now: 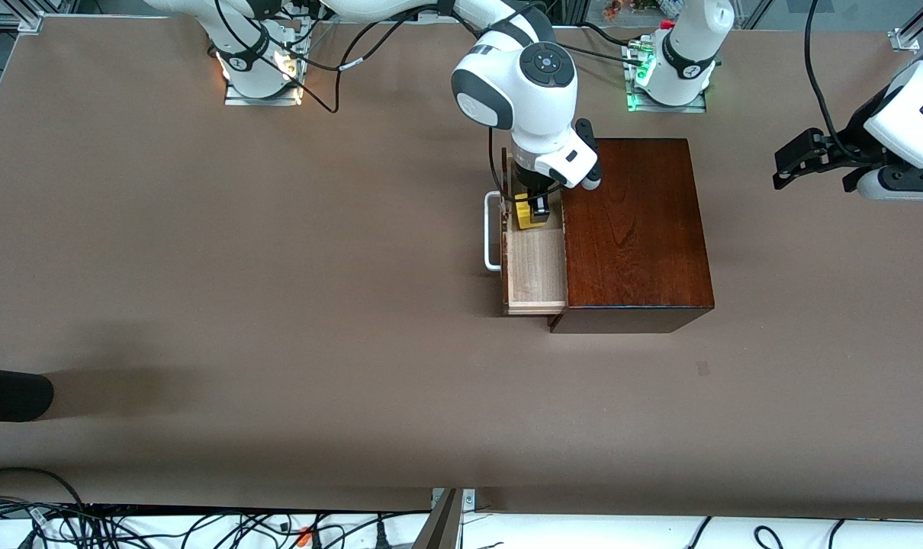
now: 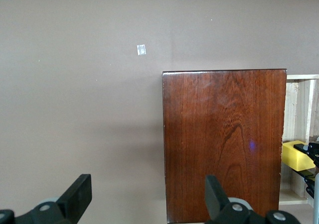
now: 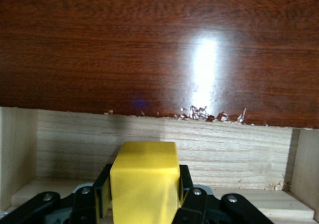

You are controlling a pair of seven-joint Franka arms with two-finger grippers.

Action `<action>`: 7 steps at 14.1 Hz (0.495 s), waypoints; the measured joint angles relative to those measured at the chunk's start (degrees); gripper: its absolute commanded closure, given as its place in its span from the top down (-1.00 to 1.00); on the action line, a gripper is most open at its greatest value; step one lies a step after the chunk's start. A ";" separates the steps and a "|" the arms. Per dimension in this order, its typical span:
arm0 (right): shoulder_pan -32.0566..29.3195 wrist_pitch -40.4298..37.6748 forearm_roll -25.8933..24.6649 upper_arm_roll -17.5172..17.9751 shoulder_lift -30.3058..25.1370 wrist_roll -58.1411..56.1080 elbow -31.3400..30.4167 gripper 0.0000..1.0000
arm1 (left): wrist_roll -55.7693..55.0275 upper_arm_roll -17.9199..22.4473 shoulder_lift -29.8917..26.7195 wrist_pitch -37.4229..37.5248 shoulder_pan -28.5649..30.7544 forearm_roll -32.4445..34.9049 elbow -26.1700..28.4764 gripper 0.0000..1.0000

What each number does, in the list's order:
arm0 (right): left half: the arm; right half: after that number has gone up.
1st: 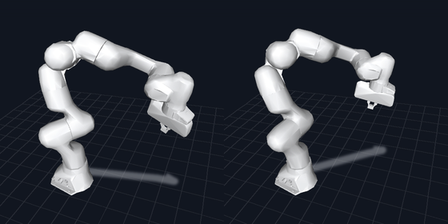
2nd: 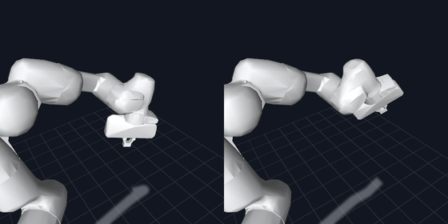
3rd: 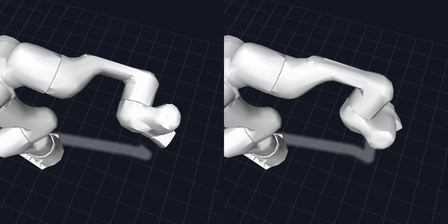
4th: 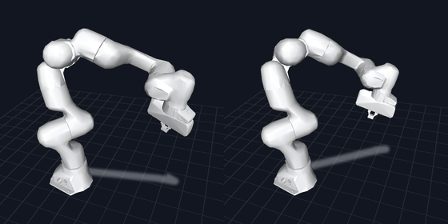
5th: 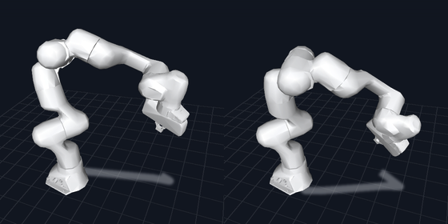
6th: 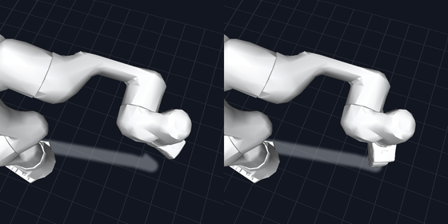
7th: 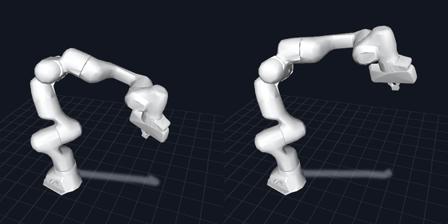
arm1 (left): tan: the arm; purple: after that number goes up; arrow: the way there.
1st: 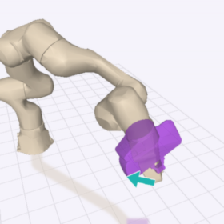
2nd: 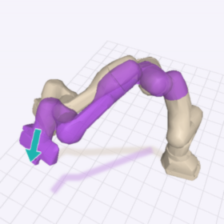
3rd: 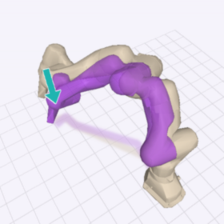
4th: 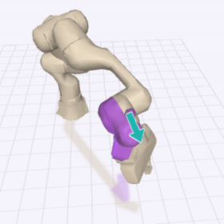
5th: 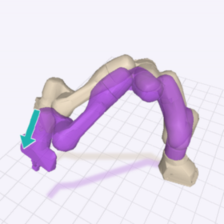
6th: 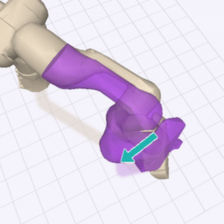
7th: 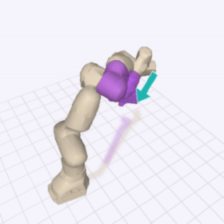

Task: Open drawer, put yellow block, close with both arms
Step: 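Lower the cube into the drawer and open the right gripper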

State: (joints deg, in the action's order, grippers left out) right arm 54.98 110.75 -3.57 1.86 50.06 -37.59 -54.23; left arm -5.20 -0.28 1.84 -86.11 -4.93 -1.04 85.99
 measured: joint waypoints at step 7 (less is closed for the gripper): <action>0.00 -0.65 0.00 0.00 0.95 5.17 -0.02 -1.00 | 0.00 -0.21 0.31 -1.48 -0.14 -0.03 0.23 1.00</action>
State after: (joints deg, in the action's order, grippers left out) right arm 54.98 110.10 -3.57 1.86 51.01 -32.42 -54.25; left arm -5.20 -0.49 2.15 -87.59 -5.07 -1.07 86.22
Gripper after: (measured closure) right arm 0.449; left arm 0.000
